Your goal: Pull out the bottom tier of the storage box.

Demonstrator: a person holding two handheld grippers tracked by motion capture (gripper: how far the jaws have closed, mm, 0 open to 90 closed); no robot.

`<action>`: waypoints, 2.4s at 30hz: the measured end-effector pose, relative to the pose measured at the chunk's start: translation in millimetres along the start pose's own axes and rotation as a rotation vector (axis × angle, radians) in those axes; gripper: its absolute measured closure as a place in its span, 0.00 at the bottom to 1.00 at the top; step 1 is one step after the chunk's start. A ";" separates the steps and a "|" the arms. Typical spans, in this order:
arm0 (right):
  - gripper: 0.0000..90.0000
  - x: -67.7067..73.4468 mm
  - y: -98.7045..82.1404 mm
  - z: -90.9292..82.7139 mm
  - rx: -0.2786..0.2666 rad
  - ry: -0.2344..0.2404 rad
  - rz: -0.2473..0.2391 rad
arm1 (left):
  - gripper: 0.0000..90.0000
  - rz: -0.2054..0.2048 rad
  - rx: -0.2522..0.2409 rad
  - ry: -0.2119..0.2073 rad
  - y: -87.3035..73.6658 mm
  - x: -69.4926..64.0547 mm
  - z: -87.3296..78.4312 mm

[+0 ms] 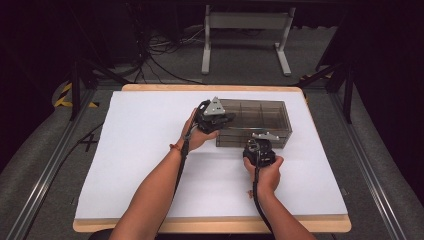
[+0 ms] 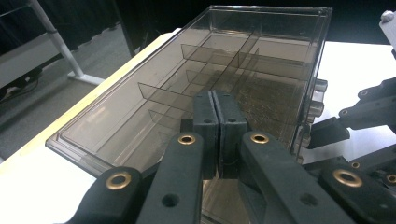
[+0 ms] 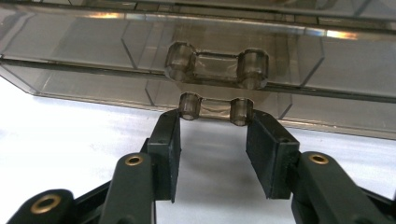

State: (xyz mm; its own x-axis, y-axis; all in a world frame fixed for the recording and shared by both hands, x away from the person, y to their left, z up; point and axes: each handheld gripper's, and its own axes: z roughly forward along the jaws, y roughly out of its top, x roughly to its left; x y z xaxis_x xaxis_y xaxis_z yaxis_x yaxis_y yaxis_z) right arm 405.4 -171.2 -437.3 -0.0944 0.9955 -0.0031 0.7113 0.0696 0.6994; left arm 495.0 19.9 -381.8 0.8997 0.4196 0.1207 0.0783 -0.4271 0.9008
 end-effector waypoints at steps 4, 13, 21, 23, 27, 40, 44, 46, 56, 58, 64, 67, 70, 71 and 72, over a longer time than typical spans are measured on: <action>0.63 0.2 -1.5 0.7 0.001 -0.001 -0.003 | 0.99 0.000 0.001 -0.001 0.1 0.0 0.1; 0.63 -0.1 -5.9 -3.0 -0.003 0.006 -0.010 | 0.98 -0.001 0.001 0.002 0.2 -0.2 0.0; 0.63 1.1 -11.0 -7.7 -0.001 0.012 -0.012 | 0.98 -0.001 0.004 0.005 0.6 -0.5 0.0; 0.63 1.1 -11.5 -7.8 -0.002 0.012 -0.014 | 0.98 -0.003 0.005 0.006 0.7 -0.7 0.1; 0.63 0.6 -12.7 -8.6 -0.006 0.015 -0.023 | 0.98 -0.009 0.001 0.003 0.2 -0.5 0.0; 0.55 -6.7 -18.5 -22.7 -0.034 0.055 -0.149 | 0.95 -0.017 0.015 0.021 -0.6 -0.9 -8.6; 0.56 -15.6 -23.6 -26.9 -0.055 0.088 -0.220 | 0.95 -0.011 0.020 0.037 -5.1 -0.7 -19.2; 0.56 -20.4 -25.8 -28.3 -0.072 0.110 -0.241 | 0.95 -0.010 0.017 0.048 -8.0 -1.2 -23.1; 0.54 -47.0 -29.8 -41.3 -0.121 0.184 -0.296 | 0.93 0.017 0.036 0.055 -9.4 -9.1 -36.3; 0.53 -52.0 -29.5 -44.8 -0.127 0.195 -0.327 | 0.92 0.008 0.030 0.047 -11.7 -11.3 -39.2; 0.49 -82.7 -24.0 -59.7 -0.197 0.242 -0.310 | 0.90 -0.006 0.028 0.048 -19.2 -18.0 -56.5; 0.49 -100.4 -22.5 -63.9 -0.216 0.259 -0.288 | 0.89 -0.008 0.006 0.051 -21.2 -21.5 -64.4; 0.49 -116.0 -22.4 -71.8 -0.247 0.254 -0.310 | 0.88 -0.019 -0.009 0.041 -24.5 -26.3 -71.2; 0.49 -119.4 -22.4 -72.9 -0.253 0.250 -0.315 | 0.87 -0.025 -0.011 0.036 -26.9 -28.3 -72.1; 0.50 -125.4 -22.2 -73.8 -0.261 0.253 -0.317 | 0.87 -0.024 -0.009 0.031 -29.0 -30.5 -72.1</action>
State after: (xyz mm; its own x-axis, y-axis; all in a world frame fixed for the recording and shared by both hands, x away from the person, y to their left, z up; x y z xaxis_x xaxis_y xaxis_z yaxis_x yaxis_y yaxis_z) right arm 350.1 -302.3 -399.7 -0.4675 0.8790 -0.0937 0.4251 0.3164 0.8480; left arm 434.3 77.2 -381.5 0.8838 0.4542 0.1117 0.0957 -0.4094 0.9073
